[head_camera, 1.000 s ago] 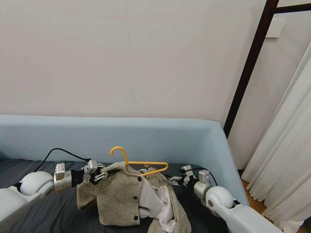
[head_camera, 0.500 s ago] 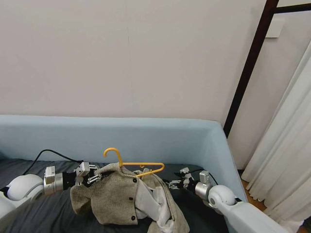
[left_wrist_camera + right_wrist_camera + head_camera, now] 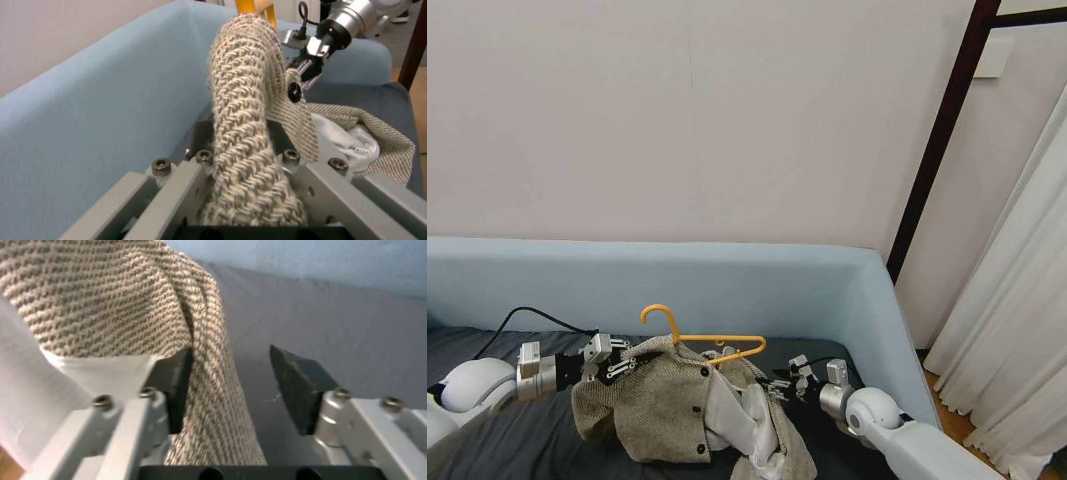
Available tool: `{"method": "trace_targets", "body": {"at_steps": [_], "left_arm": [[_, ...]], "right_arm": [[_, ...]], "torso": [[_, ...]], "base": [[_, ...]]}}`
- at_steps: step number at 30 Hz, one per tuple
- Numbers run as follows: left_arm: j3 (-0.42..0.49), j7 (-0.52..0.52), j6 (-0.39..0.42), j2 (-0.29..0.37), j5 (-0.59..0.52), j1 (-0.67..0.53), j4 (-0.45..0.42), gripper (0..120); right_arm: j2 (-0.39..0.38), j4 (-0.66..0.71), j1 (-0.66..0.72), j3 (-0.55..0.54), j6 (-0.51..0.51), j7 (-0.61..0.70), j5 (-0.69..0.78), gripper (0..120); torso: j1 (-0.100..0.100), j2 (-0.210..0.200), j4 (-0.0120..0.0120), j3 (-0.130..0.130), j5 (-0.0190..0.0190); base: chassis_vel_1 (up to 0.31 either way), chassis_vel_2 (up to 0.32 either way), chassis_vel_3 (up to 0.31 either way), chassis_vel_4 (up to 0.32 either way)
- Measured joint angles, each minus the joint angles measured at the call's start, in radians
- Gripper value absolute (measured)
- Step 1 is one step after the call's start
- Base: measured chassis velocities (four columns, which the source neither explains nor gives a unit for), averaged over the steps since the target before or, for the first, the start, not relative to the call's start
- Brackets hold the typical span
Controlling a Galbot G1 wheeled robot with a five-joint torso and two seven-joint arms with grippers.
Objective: Pick up the clothes from the sofa and hang them on the clothes hanger.
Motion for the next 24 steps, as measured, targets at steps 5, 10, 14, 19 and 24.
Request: {"method": "trace_targets", "body": {"at_steps": [5, 10, 14, 19, 24], "left_arm": [[0.0, 0.0, 0.0, 0.001, 0.0, 0.0, -0.001, 8], [-0.002, 0.001, -0.001, 0.002, 0.0, 0.002, -0.001, 8], [-0.003, 0.002, -0.001, 0.002, 0.002, 0.005, -0.001, 8], [-0.004, 0.003, -0.002, 0.002, 0.003, 0.004, 0.0, 8], [-0.008, 0.01, -0.008, 0.005, 0.006, 0.004, 0.005, 8]], "right_arm": [[0.0, 0.004, -0.004, -0.002, -0.007, -0.007, 0.0, 27], [-0.002, 0.009, -0.011, -0.003, -0.01, -0.016, 0.0, 10], [-0.002, 0.015, -0.018, -0.003, -0.006, -0.018, 0.001, 0], [-0.004, 0.018, -0.02, 0.005, 0.007, -0.017, 0.011, 0], [-0.012, 0.026, -0.026, 0.025, 0.012, -0.01, 0.024, 0]], "torso": [[0.0, 0.0, 0.0001, 0.0, 0.0], [0.0, 0.0, 0.0001, 0.0, 0.0], [0.0, 0.0, 0.0001, 0.0, 0.0], [0.0, 0.0, 0.0001, 0.0, 0.0], [0.0, 0.0, 0.0, 0.0, 0.0001]], "base": [[0.0, 0.0, 0.0, 0.0], [0.0, 0.0, 0.0, 0.0], [0.0, 0.0, 0.0, 0.0], [0.0, 0.0, 0.0, 0.0], [0.0, 0.0, 0.0, 0.0]]}}
